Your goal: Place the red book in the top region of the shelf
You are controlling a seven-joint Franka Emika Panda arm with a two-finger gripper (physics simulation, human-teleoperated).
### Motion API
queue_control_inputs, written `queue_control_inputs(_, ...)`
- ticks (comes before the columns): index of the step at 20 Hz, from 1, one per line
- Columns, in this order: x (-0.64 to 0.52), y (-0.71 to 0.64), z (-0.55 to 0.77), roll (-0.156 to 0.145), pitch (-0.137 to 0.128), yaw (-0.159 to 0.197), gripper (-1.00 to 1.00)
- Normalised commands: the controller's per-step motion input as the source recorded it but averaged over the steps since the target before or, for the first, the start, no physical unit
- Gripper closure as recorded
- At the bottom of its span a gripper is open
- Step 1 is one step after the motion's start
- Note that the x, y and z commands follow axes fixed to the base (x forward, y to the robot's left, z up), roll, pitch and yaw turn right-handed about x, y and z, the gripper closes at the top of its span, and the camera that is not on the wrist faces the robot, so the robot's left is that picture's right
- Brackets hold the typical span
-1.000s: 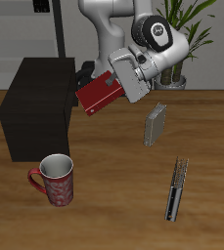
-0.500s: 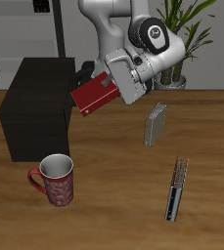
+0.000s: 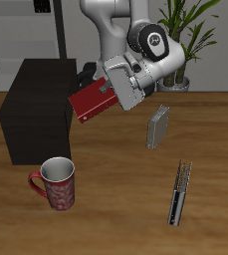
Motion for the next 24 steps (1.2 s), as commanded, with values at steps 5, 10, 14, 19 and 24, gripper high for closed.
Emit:
queue_control_inputs(5,0.04,-0.12,-0.11,-0.024,0.015,-0.005,1.00)
queue_control_inputs(10,0.02,-0.18,-0.04,-0.035,0.019,-0.013,1.00)
queue_control_inputs(14,0.01,-0.22,0.01,-0.051,0.010,-0.019,1.00)
queue_control_inputs(19,0.04,-0.26,-0.02,-0.052,0.022,-0.019,1.00)
queue_control_inputs(24,0.11,-0.23,-0.06,-0.031,0.023,-0.004,1.00)
